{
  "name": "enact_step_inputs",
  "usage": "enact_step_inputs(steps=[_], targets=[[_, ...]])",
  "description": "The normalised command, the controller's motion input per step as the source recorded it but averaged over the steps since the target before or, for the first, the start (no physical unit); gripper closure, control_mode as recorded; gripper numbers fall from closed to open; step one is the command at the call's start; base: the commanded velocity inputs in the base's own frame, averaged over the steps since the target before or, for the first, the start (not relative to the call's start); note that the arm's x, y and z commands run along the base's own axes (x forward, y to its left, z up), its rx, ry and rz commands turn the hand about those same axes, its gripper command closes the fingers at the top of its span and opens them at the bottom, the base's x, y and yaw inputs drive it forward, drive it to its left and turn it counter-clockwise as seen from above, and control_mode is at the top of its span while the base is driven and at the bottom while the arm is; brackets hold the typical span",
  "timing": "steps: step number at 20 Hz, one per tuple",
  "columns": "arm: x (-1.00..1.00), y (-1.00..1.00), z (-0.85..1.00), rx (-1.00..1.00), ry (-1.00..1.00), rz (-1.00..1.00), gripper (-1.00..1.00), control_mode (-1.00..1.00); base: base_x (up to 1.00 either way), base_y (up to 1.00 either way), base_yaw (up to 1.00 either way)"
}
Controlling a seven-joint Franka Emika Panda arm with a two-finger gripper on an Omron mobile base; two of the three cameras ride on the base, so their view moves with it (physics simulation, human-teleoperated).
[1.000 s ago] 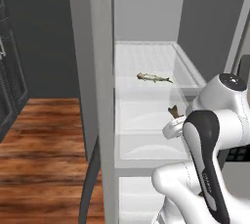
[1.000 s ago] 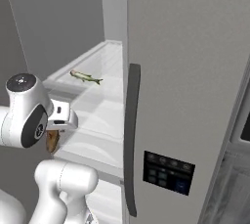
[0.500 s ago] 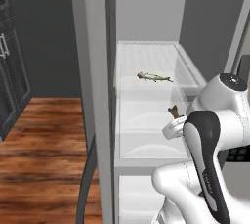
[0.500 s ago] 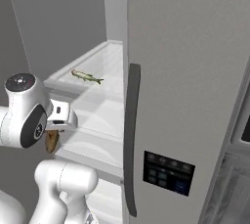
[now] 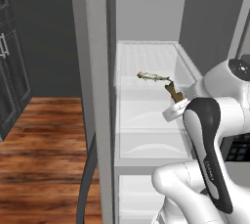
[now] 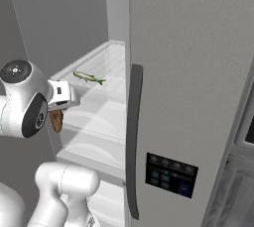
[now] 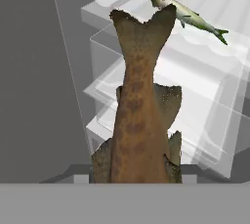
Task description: Place the fish on the counter behind the older fish on the same shelf of the fridge to maintain FIFO order. Close the fridge door when finished.
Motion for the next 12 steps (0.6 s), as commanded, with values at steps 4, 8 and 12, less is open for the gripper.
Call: enact_step_inputs(steps=[4,8,12], targets=[[0.44,0.00,0.92,-0.19,-0.24,0.14,1.00,-1.00,0.00,0.00,0.00],[0.44,0.00,0.55,-0.24,-0.25,0.11,1.00,-1.00,0.00,0.00,0.00],[0.92,-0.13,0.32,-0.28,-0.12,0.11,1.00,-1.00,0.00,0.00,0.00]])
